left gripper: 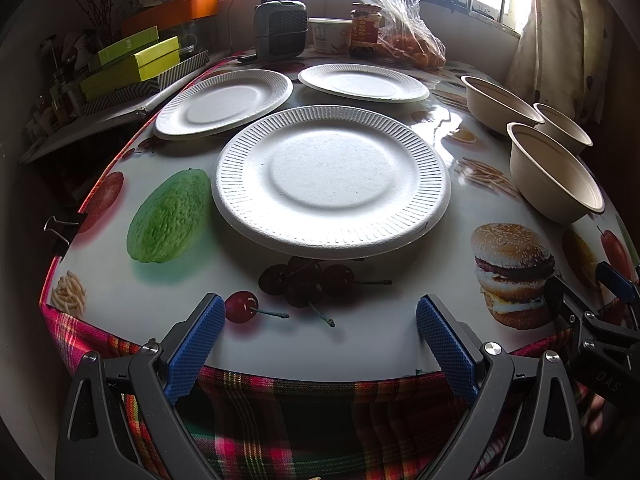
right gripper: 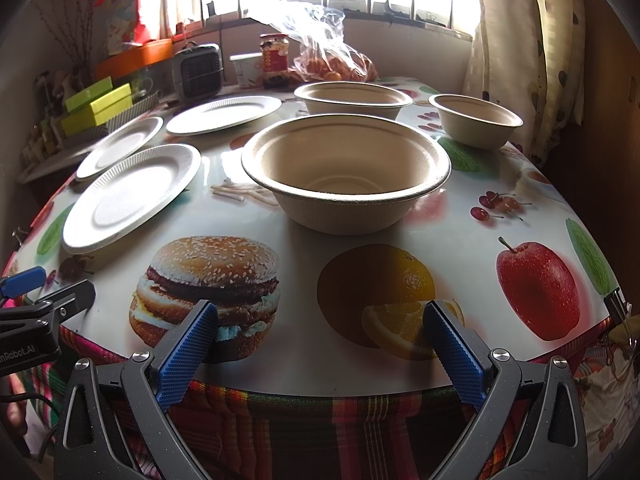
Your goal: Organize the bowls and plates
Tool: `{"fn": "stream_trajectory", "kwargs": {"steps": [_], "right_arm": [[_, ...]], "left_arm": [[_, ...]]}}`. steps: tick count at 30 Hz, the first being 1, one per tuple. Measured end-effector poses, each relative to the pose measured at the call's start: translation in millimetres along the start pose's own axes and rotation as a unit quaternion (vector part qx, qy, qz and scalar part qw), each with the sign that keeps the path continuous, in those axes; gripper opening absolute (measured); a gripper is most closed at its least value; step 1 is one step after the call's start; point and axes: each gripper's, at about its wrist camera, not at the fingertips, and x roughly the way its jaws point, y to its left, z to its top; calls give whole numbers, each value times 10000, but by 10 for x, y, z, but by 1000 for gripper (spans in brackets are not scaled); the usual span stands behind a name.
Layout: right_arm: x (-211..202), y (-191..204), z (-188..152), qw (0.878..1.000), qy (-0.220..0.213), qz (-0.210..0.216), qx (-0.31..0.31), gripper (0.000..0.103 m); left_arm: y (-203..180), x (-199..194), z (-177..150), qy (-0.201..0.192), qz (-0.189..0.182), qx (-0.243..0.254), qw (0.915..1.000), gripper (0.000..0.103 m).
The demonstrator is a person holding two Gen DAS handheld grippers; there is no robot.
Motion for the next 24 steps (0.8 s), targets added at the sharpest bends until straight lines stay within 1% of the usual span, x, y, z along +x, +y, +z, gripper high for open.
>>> {"fn": "stream_trajectory", "kwargs": {"steps": [14, 19, 22, 24], "right_arm": [[2, 6, -5, 10000, 7, 4, 1, 103], [-30, -41, 5, 9999, 49, 52, 74, 103], [-56, -57, 30, 9999, 58, 57, 104, 103], [-97, -51, 56, 9999, -19, 97, 84, 103]], "left_arm": [[-5, 0, 1, 5, 3, -1, 10000, 97], [62, -8, 9, 28, -2, -38, 10000, 97], [87, -47, 26, -9, 12, -52, 10000, 97], [101, -97, 39, -79, -19, -52, 10000, 97]]}}
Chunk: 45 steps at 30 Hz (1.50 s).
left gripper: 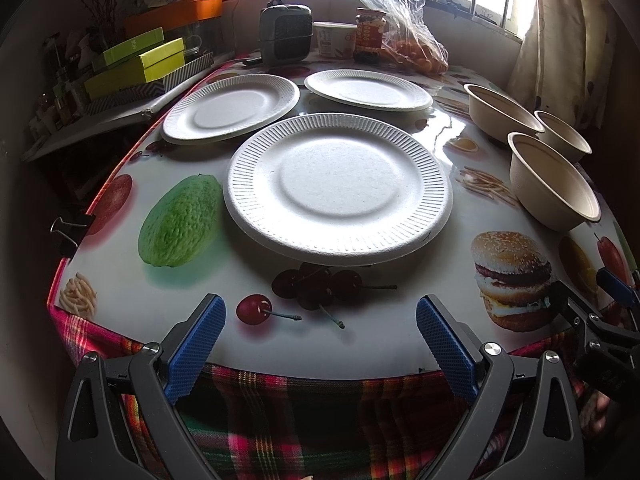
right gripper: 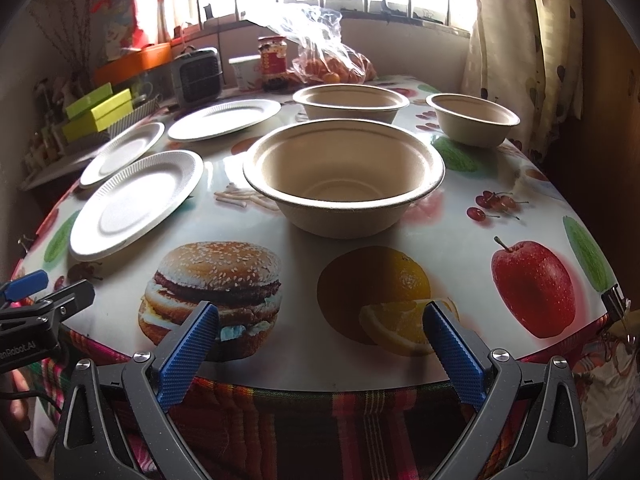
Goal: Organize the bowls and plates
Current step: 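Move both grippers toward the white paper plates on the table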
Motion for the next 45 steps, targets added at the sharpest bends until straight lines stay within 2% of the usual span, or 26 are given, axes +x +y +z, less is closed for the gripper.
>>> {"fn": "stream_trajectory", "kwargs": {"steps": [10, 18, 33, 45], "right_arm": [[-279, 160, 225, 9982, -466, 308, -217, 103], [-335, 391, 459, 9954, -696, 486, -443, 103], [-116, 836, 1116, 9910, -736, 836, -748, 103], [199, 1301, 1875, 9807, -740, 1293, -1266, 103]], "left_arm": [[157, -234, 127, -274, -39, -81, 9996, 97], [350, -362, 308, -455, 36, -136, 9989, 97], [940, -329, 762, -488, 334, -683, 9959, 97], [1433, -63, 1224, -404, 410, -1066, 9926, 97]]}}
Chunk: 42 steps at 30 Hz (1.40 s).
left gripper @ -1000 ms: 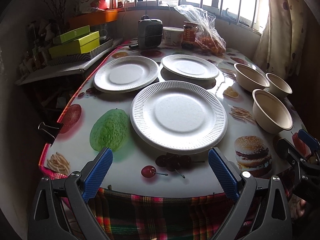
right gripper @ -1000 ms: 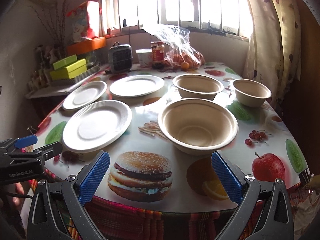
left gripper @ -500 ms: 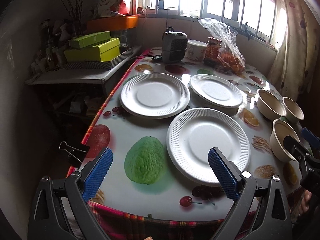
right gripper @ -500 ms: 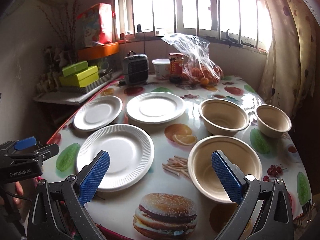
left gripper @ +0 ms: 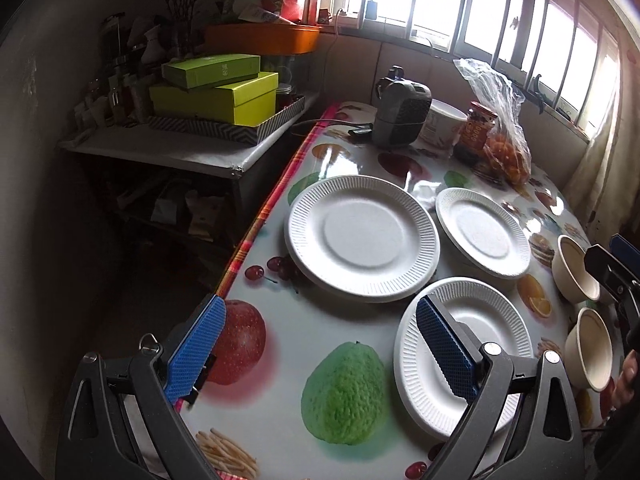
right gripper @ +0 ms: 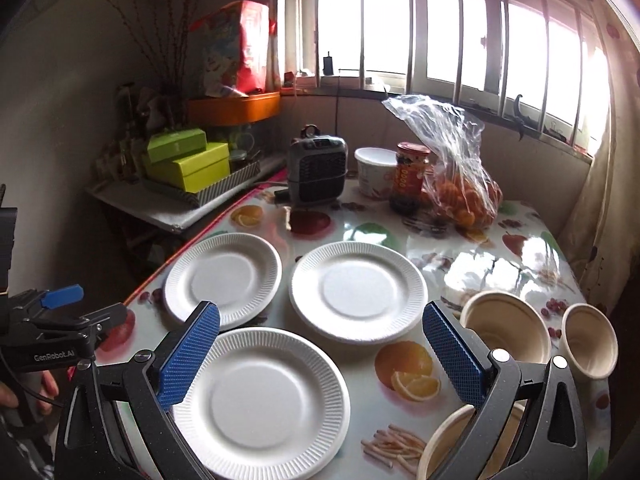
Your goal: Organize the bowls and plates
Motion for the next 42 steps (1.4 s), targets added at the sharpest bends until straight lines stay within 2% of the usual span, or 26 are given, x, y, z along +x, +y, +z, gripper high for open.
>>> {"fn": "stream_trajectory", "kwargs": {"steps": [6, 8, 10, 15, 19, 21, 24, 28, 31, 40, 42], "right_arm": [[321, 40, 305, 9993, 208, 274, -148, 102], [397, 91, 422, 9989, 219, 273, -326, 102], [468, 150, 553, 9976, 232, 448, -483, 102], [736, 237, 858, 9958, 316, 708, -488, 101], [1043, 317, 995, 9928, 587, 936, -460, 96], [1194, 362, 996, 9912, 701, 986, -532, 95], [1445, 423, 951, 9879, 901, 1013, -758, 87], [1747, 437, 829, 9822, 1301, 1095, -791, 81], [1885, 429, 763, 9795, 1447, 1107, -859, 77], [2244, 414, 657, 9707, 1919, 1177, -841, 68], [2278, 416, 642, 9697, 1949, 1222, -818, 64]], "left_arm": [[147, 156, 209, 70, 23, -94, 9999, 96], [187, 194, 277, 75, -1, -119, 9999, 96], [229, 215, 353, 63, -38, -154, 9999, 96], [352, 265, 529, 10, -35, -285, 9996, 95], [448, 367, 604, 140, -45, -401, 9991, 93], [477, 434, 604, 219, -18, -410, 9989, 93], [505, 559, 579, 358, -34, -473, 9982, 82], [498, 728, 509, 594, -179, -533, 9966, 81], [492, 855, 484, 779, -302, -561, 9949, 70], [459, 1115, 452, 1091, -391, -646, 9912, 69], [462, 1164, 437, 1181, -392, -649, 9901, 64]]}}
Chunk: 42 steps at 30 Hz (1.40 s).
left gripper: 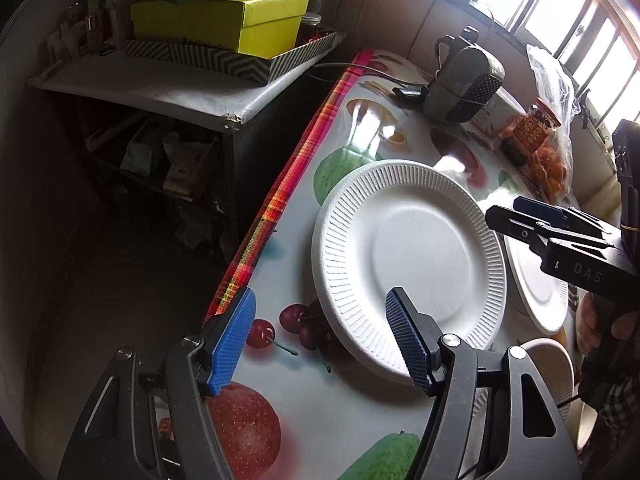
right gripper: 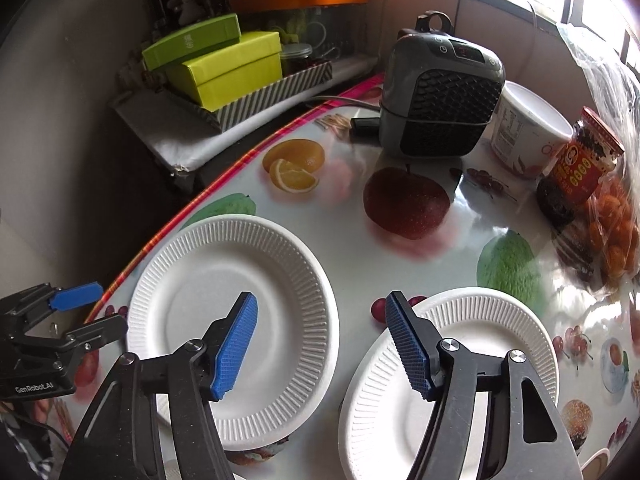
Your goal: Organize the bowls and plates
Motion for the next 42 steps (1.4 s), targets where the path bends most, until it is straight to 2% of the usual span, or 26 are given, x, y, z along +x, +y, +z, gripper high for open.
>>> {"fn": "stream_trajectory", "kwargs": {"steps": [1, 4, 9, 11, 16, 24, 25, 26, 34, 42], "right_arm": [[18, 2, 0, 10000, 25, 30, -13, 63], [68, 4, 1, 9999, 78, 47, -61, 60], [160, -24, -7, 9998, 196, 67, -67, 50], [182, -34, -11, 9997, 211, 86, -63, 48], [226, -63, -24, 9996, 251, 146, -44, 37], [263, -74, -52, 9993, 316, 195, -33, 26], [264, -69, -56, 9993, 316, 206, -37, 25], [266, -65, -56, 9993, 312, 224, -36, 24], [262, -52, -52, 9992, 307, 257, -29, 23], [256, -60, -54, 9991, 304, 288, 15, 23]], "left_arm": [[-1, 22, -2, 42, 2, 17, 10000, 60], [11, 73, -15, 111, -5, -25, 9999, 60], [-3, 84, -10, 111, -35, -53, 9999, 55], [0, 100, -3, 138, -2, -60, 9999, 50], [20, 107, 10, 103, -20, -121, 9999, 49], [20, 129, 27, 101, -26, -172, 9998, 42], [13, 132, 29, 100, -35, -159, 9998, 37], [6, 136, 29, 107, -54, -156, 9998, 34], [-20, 149, 28, 105, -36, -151, 9998, 31], [-73, 154, 24, 99, -35, -111, 9999, 22]]}}
